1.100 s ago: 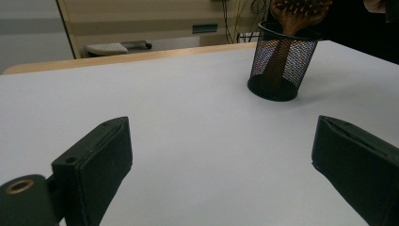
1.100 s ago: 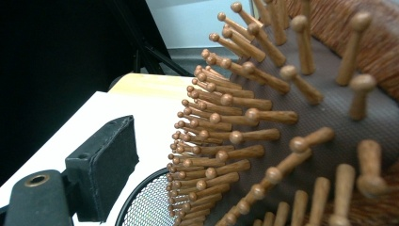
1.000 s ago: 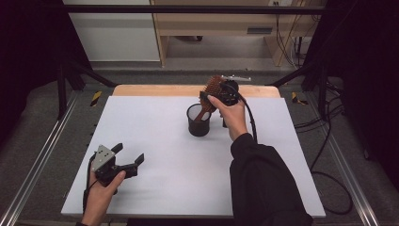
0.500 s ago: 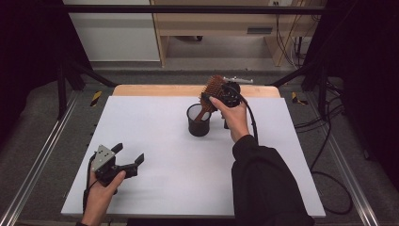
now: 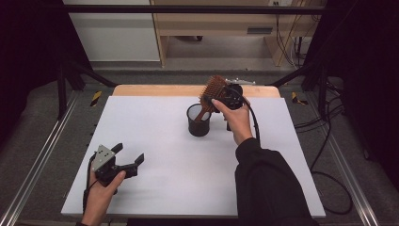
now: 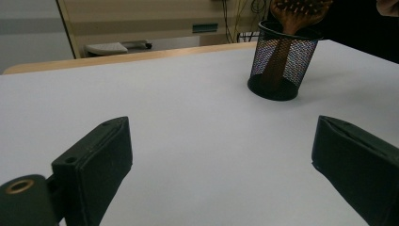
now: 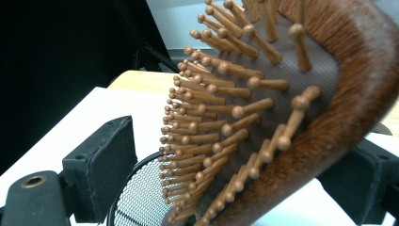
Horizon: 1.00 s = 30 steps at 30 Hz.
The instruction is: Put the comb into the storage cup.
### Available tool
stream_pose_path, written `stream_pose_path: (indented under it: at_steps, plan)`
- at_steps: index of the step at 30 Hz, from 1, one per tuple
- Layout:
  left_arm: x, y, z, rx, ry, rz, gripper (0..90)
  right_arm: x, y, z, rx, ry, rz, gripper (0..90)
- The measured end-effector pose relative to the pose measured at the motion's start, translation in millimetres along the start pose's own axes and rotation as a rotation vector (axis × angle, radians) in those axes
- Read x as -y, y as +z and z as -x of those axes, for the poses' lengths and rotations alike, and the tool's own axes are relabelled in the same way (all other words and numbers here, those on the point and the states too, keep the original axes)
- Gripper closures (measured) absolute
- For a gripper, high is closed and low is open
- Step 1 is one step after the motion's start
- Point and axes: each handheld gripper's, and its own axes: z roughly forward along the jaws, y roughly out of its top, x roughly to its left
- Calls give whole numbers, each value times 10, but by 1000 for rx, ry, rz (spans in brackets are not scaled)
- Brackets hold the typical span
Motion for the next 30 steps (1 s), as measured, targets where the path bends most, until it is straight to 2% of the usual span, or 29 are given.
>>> stream_pose_path:
  at_steps: [10, 25, 30]
  plan:
    - [1, 2, 4, -1, 1, -1, 60, 9, -104, -18, 4, -46, 4, 113]
    - [2, 3, 4, -2, 2, -2, 60, 5, -302, 7, 7, -68, 21, 98]
    - [2, 2, 5, -3, 2, -2, 60, -1, -368, 20, -5, -75, 28, 93]
